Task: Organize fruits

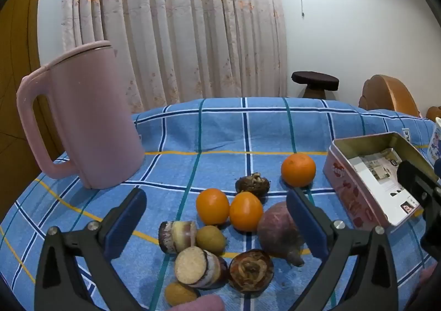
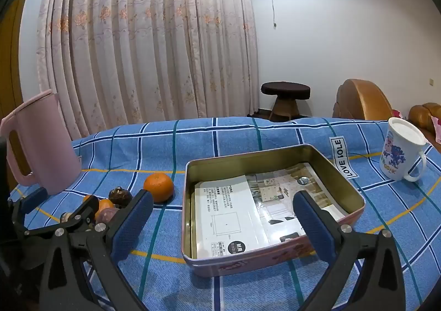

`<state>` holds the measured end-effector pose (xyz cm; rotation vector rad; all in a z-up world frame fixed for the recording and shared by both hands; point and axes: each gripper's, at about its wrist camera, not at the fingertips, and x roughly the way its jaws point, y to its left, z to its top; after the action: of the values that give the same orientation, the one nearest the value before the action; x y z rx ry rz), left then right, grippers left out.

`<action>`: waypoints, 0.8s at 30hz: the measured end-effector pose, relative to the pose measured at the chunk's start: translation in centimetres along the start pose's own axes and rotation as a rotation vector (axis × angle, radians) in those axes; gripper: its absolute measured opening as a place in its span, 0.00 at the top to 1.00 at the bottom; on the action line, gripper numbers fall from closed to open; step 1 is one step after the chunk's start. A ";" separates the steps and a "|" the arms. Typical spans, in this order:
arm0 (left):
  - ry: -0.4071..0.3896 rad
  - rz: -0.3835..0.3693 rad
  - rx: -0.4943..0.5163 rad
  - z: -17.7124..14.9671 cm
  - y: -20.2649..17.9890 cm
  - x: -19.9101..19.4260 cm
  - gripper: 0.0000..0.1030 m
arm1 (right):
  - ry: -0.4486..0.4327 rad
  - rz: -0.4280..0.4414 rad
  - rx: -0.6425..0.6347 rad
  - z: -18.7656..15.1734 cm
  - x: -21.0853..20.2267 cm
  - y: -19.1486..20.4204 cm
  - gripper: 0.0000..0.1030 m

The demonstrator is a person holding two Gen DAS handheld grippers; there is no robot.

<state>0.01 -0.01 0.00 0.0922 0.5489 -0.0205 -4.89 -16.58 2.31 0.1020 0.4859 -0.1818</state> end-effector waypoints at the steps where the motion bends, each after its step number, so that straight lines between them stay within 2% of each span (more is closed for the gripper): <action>1: 0.000 0.002 0.002 0.0 0.0 0.0 0.00 | -0.001 0.002 0.002 0.0 0.0 0.0 0.01; 8: 0.016 0.006 -0.031 0.1 0.4 0.4 0.00 | 0.003 0.000 0.001 -0.5 0.1 0.1 0.01; 24: -0.013 -0.003 -0.004 0.2 0.2 -0.2 0.00 | 0.034 -0.014 -0.001 -0.4 1.1 0.0 0.01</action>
<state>-0.10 0.15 0.29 0.0875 0.5363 -0.0226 -4.14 -16.64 1.46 0.1011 0.5202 -0.1938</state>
